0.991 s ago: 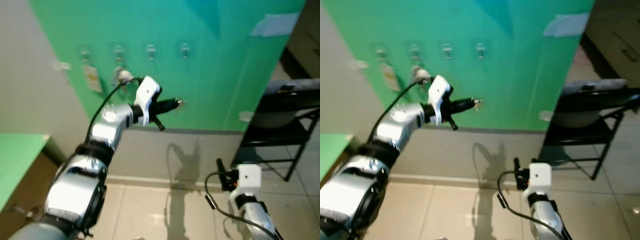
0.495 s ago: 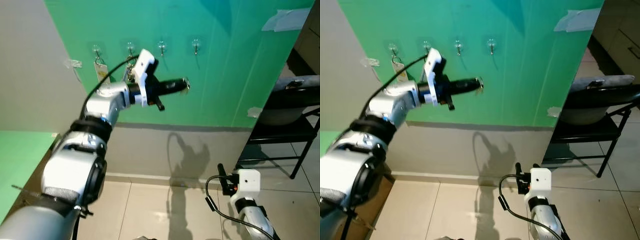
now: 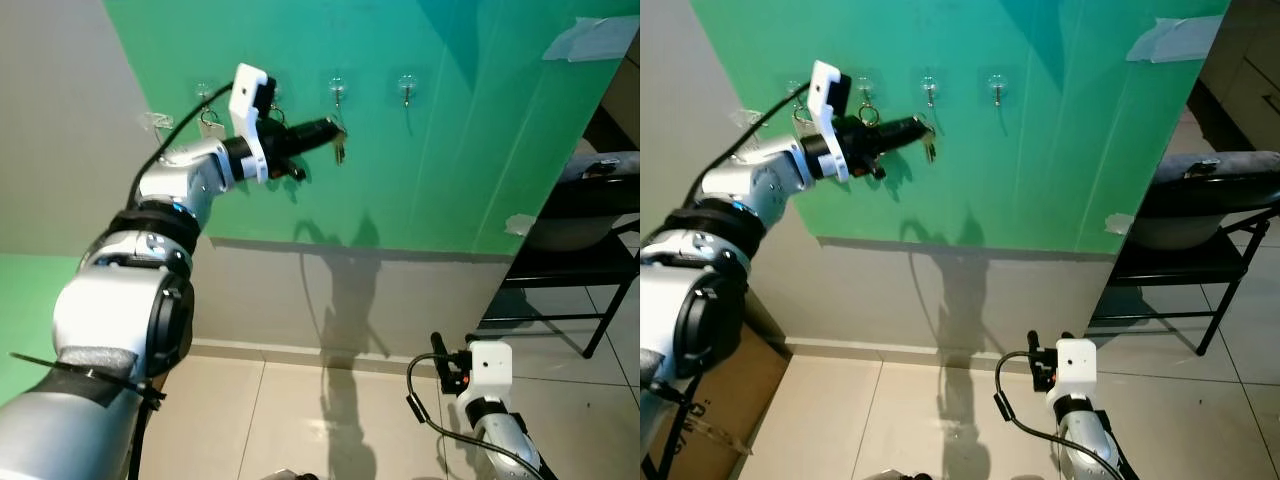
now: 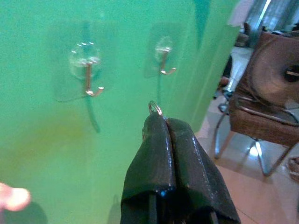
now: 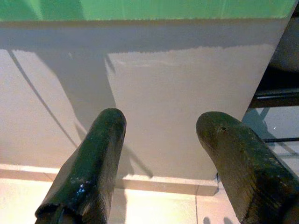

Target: Hang keys on a hook

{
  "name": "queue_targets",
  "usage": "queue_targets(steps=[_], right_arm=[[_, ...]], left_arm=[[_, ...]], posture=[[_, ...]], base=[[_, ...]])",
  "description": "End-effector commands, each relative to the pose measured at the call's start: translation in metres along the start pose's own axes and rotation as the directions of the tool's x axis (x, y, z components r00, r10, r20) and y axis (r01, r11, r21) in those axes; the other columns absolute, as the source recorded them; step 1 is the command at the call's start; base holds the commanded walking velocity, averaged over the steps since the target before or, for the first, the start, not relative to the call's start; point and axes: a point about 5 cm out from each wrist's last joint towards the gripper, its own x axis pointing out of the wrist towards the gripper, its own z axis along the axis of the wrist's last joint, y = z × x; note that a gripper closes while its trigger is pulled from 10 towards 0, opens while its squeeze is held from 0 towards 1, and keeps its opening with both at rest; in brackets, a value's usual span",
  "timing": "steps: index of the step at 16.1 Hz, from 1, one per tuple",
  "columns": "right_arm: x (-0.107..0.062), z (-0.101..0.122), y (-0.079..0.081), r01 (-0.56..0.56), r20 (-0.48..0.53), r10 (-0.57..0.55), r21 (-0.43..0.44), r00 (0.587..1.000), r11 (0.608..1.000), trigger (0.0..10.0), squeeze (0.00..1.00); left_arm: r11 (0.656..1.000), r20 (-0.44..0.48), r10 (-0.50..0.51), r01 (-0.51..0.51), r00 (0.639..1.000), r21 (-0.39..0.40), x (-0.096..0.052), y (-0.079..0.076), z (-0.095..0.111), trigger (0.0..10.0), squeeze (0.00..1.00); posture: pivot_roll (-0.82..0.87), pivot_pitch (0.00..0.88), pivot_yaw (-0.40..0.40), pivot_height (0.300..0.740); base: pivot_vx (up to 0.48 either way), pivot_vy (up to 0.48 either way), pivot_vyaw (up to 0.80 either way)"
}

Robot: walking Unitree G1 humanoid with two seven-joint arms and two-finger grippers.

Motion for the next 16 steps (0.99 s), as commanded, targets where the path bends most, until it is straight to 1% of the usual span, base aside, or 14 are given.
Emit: queue_targets(steps=[1, 5, 9, 12, 14, 16], right_arm=[[0.003, 0.002, 0.002, -0.004, 0.02, 0.004, 0.007, 1.0, 1.0, 10.0, 0.0], [0.001, -0.007, 0.005, 0.006, -0.005, -0.006, 0.016, 1.0, 1.0, 10.0, 0.0], [-0.005, -0.014, 0.003, 0.026, -0.012, -0.025, 0.027, 1.0, 0.999, 10.0, 0.0], [-0.012, -0.023, 0.004, 0.044, -0.033, -0.043, 0.035, 0.999, 0.998, 10.0, 0.0], [-0.019, -0.026, 0.004, 0.06, -0.027, -0.059, 0.038, 0.998, 0.998, 10.0, 0.0], [-0.027, -0.029, 0.003, 0.074, -0.015, -0.074, 0.038, 0.997, 0.997, 10.0, 0.0]], left_arm=[[0.999, 0.006, 0.024, -0.024, 1.0, 0.029, 0.0, 0.002, 0.011, 10.0, 0.0], [0.997, -0.003, 0.046, -0.046, 0.999, 0.064, 0.008, -0.001, 0.022, 10.0, 0.0], [0.995, 0.001, 0.074, -0.074, 0.997, 0.064, 0.01, -0.001, 0.026, 10.0, 0.0], [0.994, -0.001, 0.094, -0.094, 0.996, 0.05, 0.014, -0.002, 0.027, 10.0, 0.0], [0.991, 0.011, 0.135, -0.135, 0.991, 0.022, 0.018, -0.002, 0.027, 10.0, 0.0], [0.989, 0.029, 0.146, -0.146, 0.989, -0.005, 0.019, -0.003, 0.027, 10.0, 0.0]], posture=[[-0.26, 0.0, 0.154, 0.74], [-0.28, 0.0, 0.176, 0.74], [-0.31, 0.0, 0.192, 0.74], [-0.33, 0.0, 0.204, 0.74], [-0.35, 0.0, 0.211, 0.74], [-0.38, 0.0, 0.219, 0.74]], base=[[0.0, 0.0, 0.0], [0.0, 0.0, 0.0], [0.0, 0.0, 0.0], [0.0, 0.0, 0.0], [0.0, 0.0, 0.0], [0.0, 0.0, 0.0]])
